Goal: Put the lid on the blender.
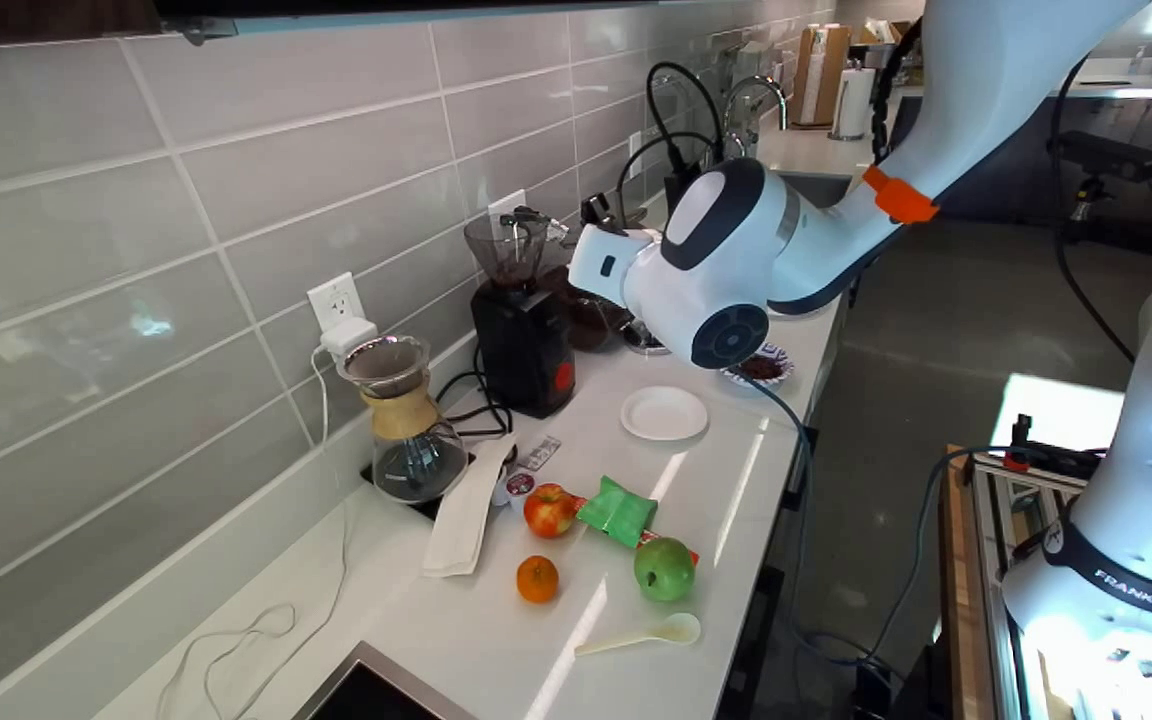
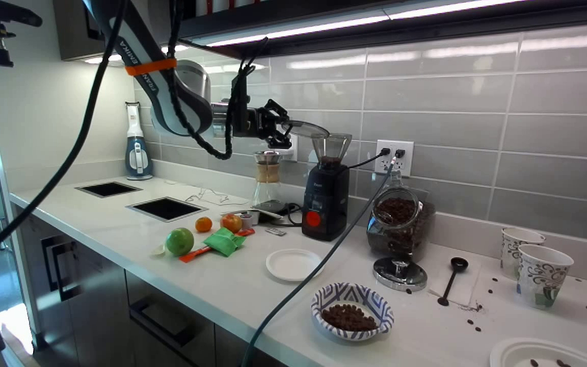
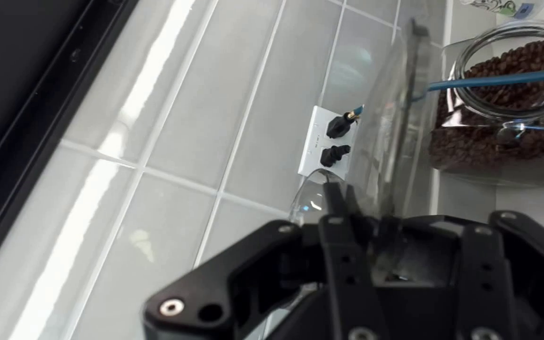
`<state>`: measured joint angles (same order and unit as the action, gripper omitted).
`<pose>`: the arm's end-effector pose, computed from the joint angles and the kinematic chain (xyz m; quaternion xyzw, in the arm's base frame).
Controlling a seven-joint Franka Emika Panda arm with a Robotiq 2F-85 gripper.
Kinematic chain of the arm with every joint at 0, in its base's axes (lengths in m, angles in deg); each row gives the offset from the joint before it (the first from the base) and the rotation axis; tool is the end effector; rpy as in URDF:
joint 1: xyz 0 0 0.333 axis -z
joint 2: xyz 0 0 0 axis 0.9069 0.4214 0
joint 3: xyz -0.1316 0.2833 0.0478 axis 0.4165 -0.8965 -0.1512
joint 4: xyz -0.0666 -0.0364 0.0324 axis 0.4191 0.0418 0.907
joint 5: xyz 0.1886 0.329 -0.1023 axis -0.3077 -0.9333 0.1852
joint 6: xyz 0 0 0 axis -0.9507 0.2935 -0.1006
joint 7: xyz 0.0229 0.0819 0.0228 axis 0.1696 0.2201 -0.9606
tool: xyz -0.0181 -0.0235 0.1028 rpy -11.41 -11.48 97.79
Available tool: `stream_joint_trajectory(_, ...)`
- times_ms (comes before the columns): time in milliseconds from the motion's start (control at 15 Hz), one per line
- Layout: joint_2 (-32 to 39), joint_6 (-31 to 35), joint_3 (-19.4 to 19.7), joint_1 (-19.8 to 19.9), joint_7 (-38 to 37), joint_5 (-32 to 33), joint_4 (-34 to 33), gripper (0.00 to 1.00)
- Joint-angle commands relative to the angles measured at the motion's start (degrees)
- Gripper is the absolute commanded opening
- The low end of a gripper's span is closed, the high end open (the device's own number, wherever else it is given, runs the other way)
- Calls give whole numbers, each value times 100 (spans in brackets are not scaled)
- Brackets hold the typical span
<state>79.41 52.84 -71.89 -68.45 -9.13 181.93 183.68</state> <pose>0.5145 0.0305 0.3708 0.5828 0.3980 0.1736 0.6869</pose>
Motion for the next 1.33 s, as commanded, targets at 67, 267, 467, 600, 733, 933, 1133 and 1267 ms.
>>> stream_joint_trajectory(67,-412,202,111,-19,229,224,234,1)
stream_joint_trajectory(267,-466,396,236,40,-45,597,185,1)
stream_joint_trajectory(467,-470,747,453,118,-478,1061,97,1)
stream_joint_trajectory(600,-451,901,590,172,-862,1457,59,1)
stream_joint_trajectory(733,-432,1031,702,221,-1305,1843,17,1)
stream_joint_trajectory(933,-395,1248,826,271,-1981,2331,-61,1)
stream_joint_trajectory(1133,-306,1581,940,318,-2721,2750,-206,1)
stream_joint_trajectory(1267,-302,1732,813,206,-2635,2367,-364,1)
